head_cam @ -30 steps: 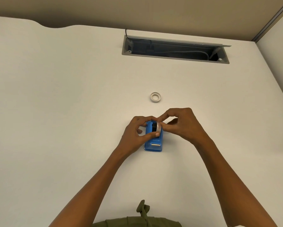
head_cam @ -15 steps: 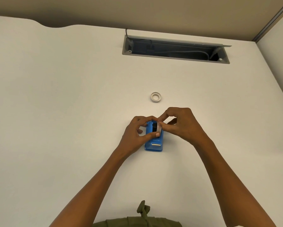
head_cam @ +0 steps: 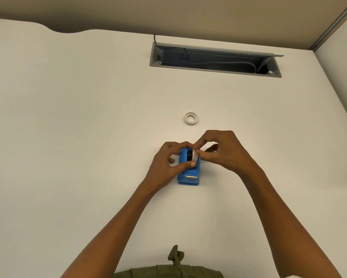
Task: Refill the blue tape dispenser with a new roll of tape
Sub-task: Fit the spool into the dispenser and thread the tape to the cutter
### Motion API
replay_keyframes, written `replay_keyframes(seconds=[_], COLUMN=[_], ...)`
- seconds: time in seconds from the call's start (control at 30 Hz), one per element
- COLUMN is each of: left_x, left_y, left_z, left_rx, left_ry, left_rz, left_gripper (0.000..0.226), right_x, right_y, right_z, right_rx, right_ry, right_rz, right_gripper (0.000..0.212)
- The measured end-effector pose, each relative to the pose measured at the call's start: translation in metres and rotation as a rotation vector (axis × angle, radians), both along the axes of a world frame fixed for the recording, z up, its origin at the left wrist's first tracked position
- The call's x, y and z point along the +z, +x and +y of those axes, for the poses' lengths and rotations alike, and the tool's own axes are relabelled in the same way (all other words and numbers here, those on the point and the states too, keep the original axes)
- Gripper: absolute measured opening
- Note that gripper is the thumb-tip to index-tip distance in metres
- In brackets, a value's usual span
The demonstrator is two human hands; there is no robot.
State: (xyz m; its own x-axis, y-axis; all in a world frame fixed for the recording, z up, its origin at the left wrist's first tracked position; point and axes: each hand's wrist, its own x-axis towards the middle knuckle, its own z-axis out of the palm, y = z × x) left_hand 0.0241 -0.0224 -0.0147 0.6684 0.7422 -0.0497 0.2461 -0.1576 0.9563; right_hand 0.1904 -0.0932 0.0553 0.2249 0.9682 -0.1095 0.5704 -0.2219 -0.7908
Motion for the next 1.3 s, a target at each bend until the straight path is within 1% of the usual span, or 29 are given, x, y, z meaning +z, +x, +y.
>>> replay_keyframes(seconds=[0.13, 0.43, 0.67, 1.1, 1.2, 1.3], left_x=[-0.0001, -0.0001, -0.0002, -0.0007, -0.0005, -0.0005], left_y=[0.0002, -0.0002, -0.0002, -0.0006, -0.0008, -0.0005], left_z=[-0.0004, 0.0002, -0.0006, 0.0002, 0.0003, 0.0003], left_rx=[0.001, -0.001, -0.002, 0.0, -0.007, -0.006], left_ry=[-0.005, -0.003, 0.01, 0.0, 0.004, 0.013], left_rz=[-0.003, -0.003, -0.005, -0.008, -0.009, -0.004], left_gripper=[0.047, 0.047, 0.045, 0.048, 0.045, 0.045], right_x=[-0.0009, -0.0001, 0.0049, 0.0009, 0.0048, 0.0056], right_y=[-0.0006, -0.0036, -0.0072, -0.0046, -0.0027, -0.0056], right_z=[-0.0008, -0.0008, 0.0016, 0.0042, 0.0018, 0.0019], right_rx=[-0.007, -0.049, 0.024, -0.044, -0.019, 0.002], right_ry=[-0.001, 0.001, -0.028, -0.026, -0.046, -0.047], right_rz=[-0.019, -0.033, -0.088, -0.087, -0.045, -0.053], right_gripper=[0.01, 0.009, 0.008, 0.002, 0.005, 0.011])
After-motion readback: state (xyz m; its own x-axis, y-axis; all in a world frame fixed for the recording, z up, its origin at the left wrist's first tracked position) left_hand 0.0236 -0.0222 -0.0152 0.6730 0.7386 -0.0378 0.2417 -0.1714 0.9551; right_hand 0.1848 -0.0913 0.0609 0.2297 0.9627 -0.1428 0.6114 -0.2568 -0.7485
